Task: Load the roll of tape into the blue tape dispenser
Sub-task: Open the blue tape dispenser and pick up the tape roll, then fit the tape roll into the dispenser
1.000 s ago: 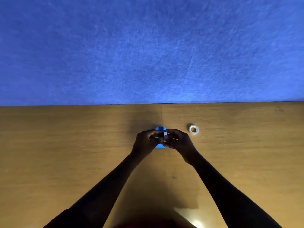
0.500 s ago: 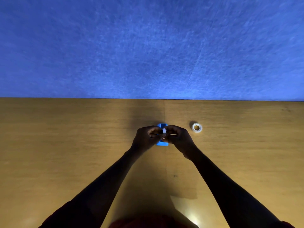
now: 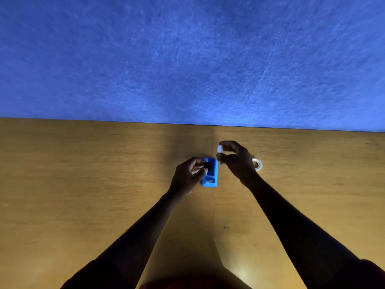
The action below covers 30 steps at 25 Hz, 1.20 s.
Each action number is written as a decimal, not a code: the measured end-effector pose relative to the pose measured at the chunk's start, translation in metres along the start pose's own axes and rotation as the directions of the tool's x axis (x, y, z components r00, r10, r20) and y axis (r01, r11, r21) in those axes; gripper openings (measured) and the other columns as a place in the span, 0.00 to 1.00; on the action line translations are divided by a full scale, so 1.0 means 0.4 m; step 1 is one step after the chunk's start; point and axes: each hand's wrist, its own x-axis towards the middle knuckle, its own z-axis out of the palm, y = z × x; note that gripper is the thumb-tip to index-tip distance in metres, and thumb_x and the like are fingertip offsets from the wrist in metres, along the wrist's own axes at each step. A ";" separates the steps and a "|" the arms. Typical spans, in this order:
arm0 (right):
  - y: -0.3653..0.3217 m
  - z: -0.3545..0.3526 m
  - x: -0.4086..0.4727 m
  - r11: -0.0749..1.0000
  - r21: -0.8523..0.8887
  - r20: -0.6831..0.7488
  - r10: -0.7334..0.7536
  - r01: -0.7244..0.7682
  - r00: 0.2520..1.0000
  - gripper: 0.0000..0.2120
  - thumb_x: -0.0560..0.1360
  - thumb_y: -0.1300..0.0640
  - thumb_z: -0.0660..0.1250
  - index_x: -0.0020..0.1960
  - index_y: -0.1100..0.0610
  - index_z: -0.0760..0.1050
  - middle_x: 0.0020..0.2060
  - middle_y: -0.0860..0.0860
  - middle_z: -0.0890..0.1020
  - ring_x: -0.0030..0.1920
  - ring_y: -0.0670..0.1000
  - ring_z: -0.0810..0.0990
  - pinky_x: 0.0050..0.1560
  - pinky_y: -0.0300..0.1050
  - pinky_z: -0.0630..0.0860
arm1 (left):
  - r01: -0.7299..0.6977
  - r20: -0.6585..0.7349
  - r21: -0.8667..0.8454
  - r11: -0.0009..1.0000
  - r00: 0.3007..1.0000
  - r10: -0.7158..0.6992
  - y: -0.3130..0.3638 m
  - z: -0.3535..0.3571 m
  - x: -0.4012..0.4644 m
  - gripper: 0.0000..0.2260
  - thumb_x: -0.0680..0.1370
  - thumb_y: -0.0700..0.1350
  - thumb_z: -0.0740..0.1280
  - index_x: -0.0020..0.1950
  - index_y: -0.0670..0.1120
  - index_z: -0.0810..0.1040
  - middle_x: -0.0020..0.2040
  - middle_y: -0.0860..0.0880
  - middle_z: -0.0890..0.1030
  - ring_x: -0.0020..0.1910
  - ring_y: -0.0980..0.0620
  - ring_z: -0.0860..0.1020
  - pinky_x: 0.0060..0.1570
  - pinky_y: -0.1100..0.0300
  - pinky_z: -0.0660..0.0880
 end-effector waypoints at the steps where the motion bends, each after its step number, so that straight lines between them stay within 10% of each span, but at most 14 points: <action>1: -0.003 -0.006 0.025 0.995 -0.100 -0.025 -0.027 0.024 0.999 0.19 0.72 0.58 0.76 0.62 0.51 0.78 0.57 0.48 0.83 0.47 0.49 0.85 0.47 0.41 0.80 | 0.003 0.001 -0.007 1.000 1.000 -0.003 -0.004 -0.001 0.000 0.13 0.79 0.44 0.71 0.62 0.43 0.79 0.58 0.48 0.84 0.59 0.55 0.82 0.54 0.69 0.78; 9: 0.018 0.021 0.160 0.816 -0.549 0.117 -0.141 0.182 0.983 0.24 0.71 0.60 0.76 0.65 0.53 0.76 0.59 0.53 0.80 0.54 0.54 0.81 0.50 0.44 0.76 | -0.005 -0.002 0.006 1.000 1.000 0.005 -0.024 0.000 0.004 0.16 0.80 0.45 0.71 0.66 0.41 0.78 0.61 0.45 0.83 0.61 0.53 0.81 0.54 0.72 0.76; 30: 0.054 0.033 0.173 0.686 -0.680 0.216 -0.152 0.260 0.964 0.34 0.70 0.58 0.77 0.73 0.55 0.67 0.68 0.55 0.74 0.66 0.58 0.73 0.59 0.52 0.76 | -0.019 -0.042 0.023 1.000 0.999 0.020 -0.043 -0.007 0.006 0.15 0.78 0.48 0.72 0.62 0.45 0.79 0.58 0.49 0.85 0.57 0.58 0.82 0.53 0.70 0.78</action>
